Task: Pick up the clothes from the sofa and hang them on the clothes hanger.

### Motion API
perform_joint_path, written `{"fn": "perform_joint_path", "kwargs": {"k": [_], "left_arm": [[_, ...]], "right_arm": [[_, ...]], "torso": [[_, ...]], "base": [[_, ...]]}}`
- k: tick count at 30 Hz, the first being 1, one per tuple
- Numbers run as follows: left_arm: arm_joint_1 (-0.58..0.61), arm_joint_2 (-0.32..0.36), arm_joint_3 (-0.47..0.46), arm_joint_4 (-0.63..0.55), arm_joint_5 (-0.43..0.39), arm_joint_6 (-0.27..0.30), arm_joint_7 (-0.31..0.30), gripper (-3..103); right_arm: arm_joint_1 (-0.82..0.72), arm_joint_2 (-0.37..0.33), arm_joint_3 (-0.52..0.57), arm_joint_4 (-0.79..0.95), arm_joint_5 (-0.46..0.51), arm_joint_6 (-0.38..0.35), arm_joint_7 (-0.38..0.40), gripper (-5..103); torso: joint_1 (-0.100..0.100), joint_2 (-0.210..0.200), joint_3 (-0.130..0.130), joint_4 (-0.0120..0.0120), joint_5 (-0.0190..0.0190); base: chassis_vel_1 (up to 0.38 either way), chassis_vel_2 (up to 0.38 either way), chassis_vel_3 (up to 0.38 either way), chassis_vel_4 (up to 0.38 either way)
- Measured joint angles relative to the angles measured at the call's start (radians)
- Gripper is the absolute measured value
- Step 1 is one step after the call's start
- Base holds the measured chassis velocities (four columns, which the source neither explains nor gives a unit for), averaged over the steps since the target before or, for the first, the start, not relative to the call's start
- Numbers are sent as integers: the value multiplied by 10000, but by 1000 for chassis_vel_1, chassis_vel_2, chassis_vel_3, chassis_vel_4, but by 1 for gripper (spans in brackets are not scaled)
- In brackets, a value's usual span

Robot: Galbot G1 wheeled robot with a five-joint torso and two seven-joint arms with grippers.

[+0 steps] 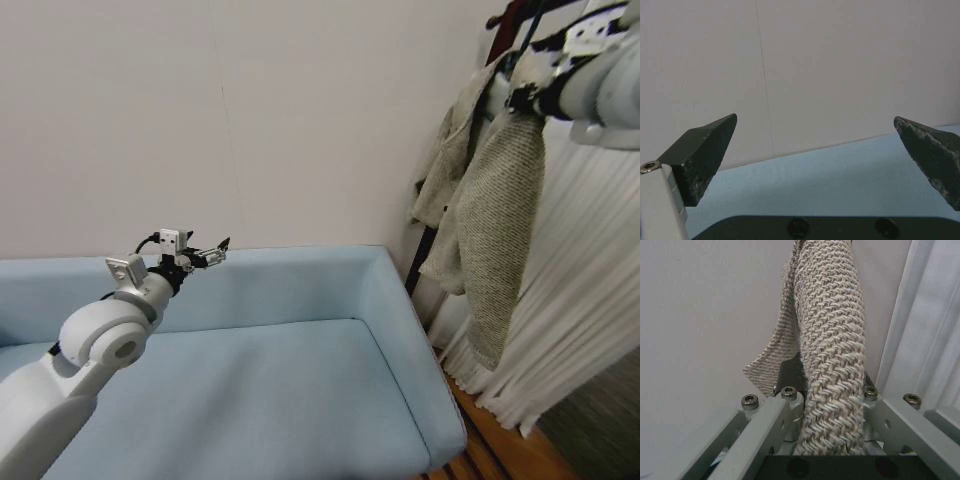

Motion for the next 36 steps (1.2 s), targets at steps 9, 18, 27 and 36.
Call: {"fn": "perform_joint_path", "kwargs": {"k": [9,18,27,36], "left_arm": [[-136,-409,225,198,361,-109,313,100],[-209,-697,415,127,538,-281,383,100],[-170,-1052,505,102,849,-379,367,100],[-73,-1271,505,92,1006,-379,374,100]], "right_arm": [[2380,377,-1901,-1036,2955,686,1359,10],[3025,1051,-3038,-2130,3018,1100,1489,10],[3339,1798,-3322,-3930,3342,1173,1291,10],[3411,2094,-3562,-4969,3897,1179,1306,10]], "torso": [[-1,0,-1,-7,5],[-1,0,0,-2,4],[-1,0,-1,-4,4],[0,0,0,-5,6]], "base": [[0,0,0,0],[0,0,0,0],[0,0,0,0],[0,0,0,0]]}}
